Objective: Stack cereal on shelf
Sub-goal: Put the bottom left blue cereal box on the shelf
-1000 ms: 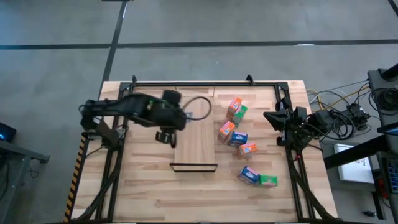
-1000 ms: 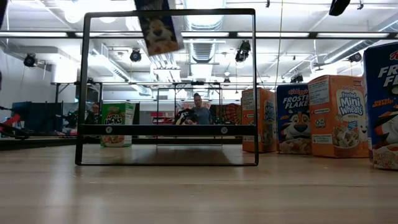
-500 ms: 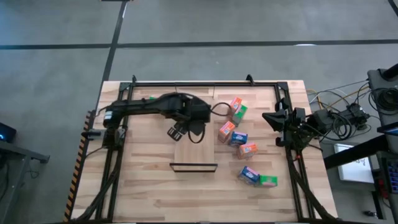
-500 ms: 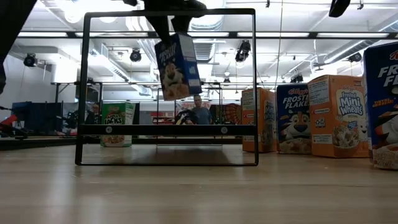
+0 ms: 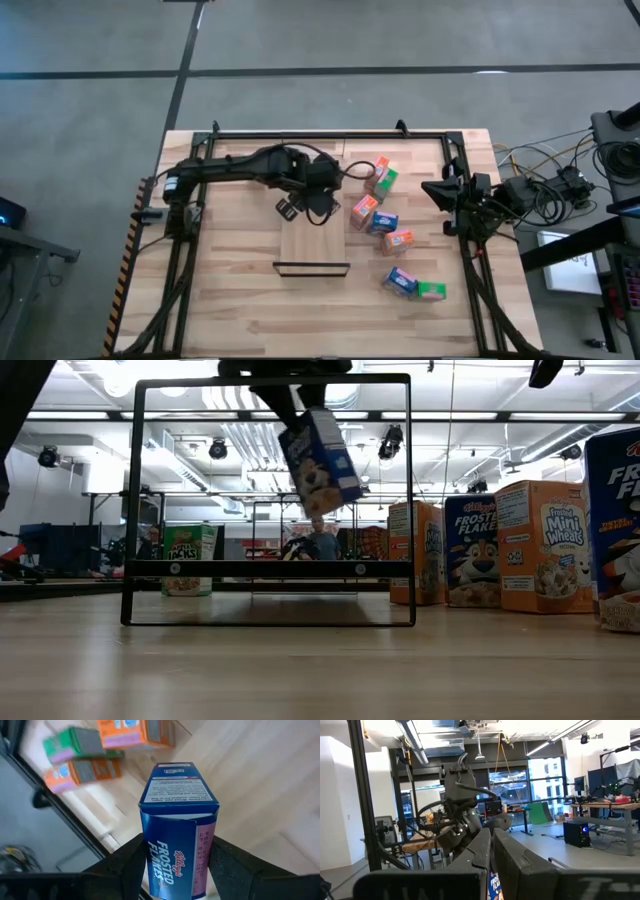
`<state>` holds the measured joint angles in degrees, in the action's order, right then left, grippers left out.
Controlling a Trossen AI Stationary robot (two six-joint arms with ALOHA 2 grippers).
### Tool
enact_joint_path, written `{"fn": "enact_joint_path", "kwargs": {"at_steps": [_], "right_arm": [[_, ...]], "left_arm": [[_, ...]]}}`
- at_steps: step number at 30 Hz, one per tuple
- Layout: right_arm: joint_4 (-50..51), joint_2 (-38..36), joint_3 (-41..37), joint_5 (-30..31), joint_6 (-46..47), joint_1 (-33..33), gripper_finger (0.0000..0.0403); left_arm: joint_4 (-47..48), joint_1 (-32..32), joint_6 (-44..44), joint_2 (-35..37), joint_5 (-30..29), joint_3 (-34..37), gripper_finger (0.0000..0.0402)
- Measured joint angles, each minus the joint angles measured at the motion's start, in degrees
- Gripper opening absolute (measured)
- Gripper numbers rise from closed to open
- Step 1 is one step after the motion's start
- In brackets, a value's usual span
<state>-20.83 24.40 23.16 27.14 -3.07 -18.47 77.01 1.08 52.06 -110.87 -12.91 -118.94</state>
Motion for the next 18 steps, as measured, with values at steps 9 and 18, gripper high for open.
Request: {"fn": "enact_joint_path", "kwargs": {"at_steps": [9,18], "right_arm": [[0.53,0.02,0.00,0.00,0.02,0.01,0.0012],[0.53,0.00,0.00,0.00,0.02,-0.01,0.0012]], "left_arm": [[-2.72,1.79,2.24,-0.11,-1.39,8.22,0.0180],[-6.60,2.10,4.62,-0.07,-3.54,13.36,0.0185]]}}
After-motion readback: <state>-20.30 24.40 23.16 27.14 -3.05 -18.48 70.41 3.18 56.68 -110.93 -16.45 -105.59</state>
